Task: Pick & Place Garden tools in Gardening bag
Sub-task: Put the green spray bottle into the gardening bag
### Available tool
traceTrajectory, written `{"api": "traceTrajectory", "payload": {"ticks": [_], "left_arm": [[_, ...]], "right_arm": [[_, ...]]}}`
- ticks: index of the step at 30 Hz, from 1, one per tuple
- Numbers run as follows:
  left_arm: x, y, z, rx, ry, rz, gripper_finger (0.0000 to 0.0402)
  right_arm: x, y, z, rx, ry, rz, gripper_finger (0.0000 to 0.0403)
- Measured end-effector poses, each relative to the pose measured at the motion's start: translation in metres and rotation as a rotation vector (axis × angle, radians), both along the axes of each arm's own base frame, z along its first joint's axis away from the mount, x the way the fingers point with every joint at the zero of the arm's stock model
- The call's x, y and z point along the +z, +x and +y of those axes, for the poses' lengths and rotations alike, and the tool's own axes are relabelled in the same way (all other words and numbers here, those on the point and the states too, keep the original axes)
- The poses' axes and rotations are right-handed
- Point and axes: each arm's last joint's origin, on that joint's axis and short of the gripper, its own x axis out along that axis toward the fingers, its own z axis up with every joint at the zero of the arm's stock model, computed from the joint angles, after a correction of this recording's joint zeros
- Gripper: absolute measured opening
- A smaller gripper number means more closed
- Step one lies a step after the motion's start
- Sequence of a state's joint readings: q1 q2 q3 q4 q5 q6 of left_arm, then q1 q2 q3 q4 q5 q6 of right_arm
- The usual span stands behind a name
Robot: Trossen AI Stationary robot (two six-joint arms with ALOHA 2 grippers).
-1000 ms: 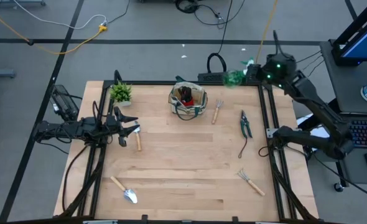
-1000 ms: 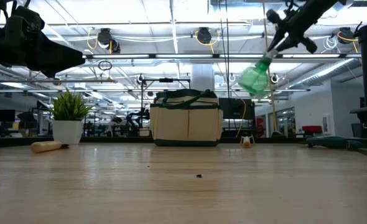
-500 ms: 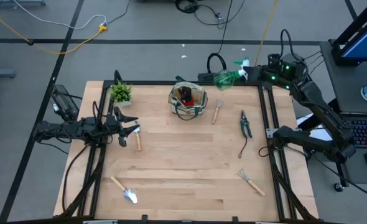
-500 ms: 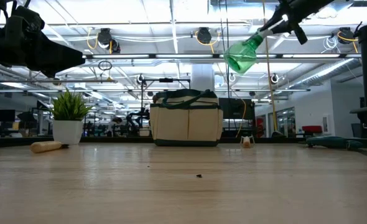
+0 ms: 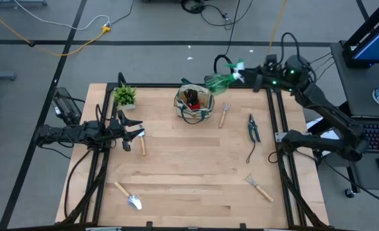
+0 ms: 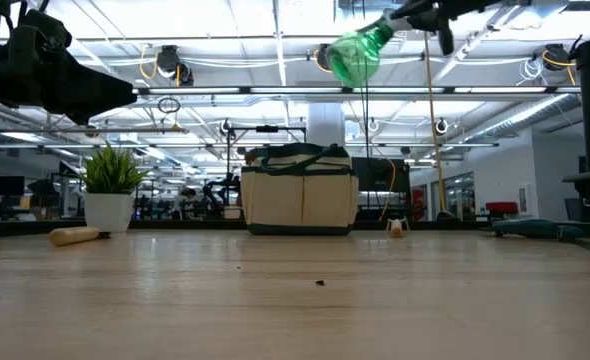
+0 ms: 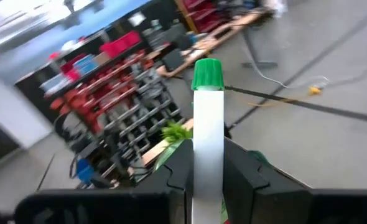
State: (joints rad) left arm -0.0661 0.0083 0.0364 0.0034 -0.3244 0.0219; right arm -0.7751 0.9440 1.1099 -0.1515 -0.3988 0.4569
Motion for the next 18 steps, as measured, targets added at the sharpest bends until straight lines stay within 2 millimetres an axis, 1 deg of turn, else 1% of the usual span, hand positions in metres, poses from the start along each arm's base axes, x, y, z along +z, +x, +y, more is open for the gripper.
{"api": "traceTrajectory", "payload": {"ticks": [5, 10, 18], "left_arm": [[0.0, 0.0, 0.0, 0.0, 0.0, 0.0, 0.017], [0.0, 0.0, 0.0, 0.0, 0.0, 0.0, 0.017], [0.0, 0.0, 0.0, 0.0, 0.0, 0.0, 0.017]], "right_arm": [[-0.005, 0.022, -0.002, 0.069, -0.083, 0.023, 0.0045], [-0.014, 0.038, -0.003, 0.121, -0.16, 0.089, 0.0045], [-0.026, 0.056, -0.002, 0.212, -0.248, 0.158, 0.0045]]}}
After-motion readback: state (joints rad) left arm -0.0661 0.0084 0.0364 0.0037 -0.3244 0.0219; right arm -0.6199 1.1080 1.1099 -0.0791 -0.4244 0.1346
